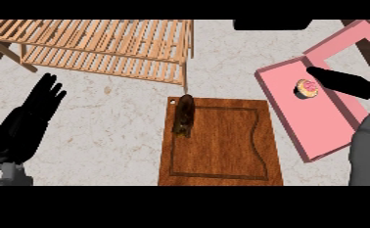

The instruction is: Pick the cupcake from the cutting board and place it in the cardboard box

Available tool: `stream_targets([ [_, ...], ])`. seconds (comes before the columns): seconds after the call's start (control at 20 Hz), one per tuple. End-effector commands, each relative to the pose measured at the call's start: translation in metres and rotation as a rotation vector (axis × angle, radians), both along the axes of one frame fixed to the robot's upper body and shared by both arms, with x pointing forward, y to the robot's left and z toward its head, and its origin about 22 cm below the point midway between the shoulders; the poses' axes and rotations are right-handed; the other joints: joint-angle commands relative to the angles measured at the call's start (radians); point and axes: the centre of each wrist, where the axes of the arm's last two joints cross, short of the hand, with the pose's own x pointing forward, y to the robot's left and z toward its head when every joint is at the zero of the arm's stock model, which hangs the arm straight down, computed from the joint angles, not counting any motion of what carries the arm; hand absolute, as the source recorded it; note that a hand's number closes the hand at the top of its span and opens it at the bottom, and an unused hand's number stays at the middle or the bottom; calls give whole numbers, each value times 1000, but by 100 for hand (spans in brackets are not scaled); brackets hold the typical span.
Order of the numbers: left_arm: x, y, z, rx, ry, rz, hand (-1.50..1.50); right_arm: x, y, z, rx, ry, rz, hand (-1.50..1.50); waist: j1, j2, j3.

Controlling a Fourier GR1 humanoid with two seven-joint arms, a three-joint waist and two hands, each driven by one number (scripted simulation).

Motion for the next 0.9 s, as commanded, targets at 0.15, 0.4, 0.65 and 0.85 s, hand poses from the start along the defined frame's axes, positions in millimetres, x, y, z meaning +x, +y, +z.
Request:
stream_targets([
  [0.15,2,-3,-1,5,-2,-13,0,-55,-59,7,96,-100,-71,-150,-1,1,0],
  [0.4,6,6,4,-6,-1,-1,0,-97,-78,6,106,-100,-8,-150,0,1,0],
  [0.65,18,-19,8,6,-1,-9,0,-125,-103,2,101,-114,12,-150,0,1,0],
  [0.85,13,4,0,2,0,11,0,-139,-122,-5,85,-101,9,-150,2,2,0],
])
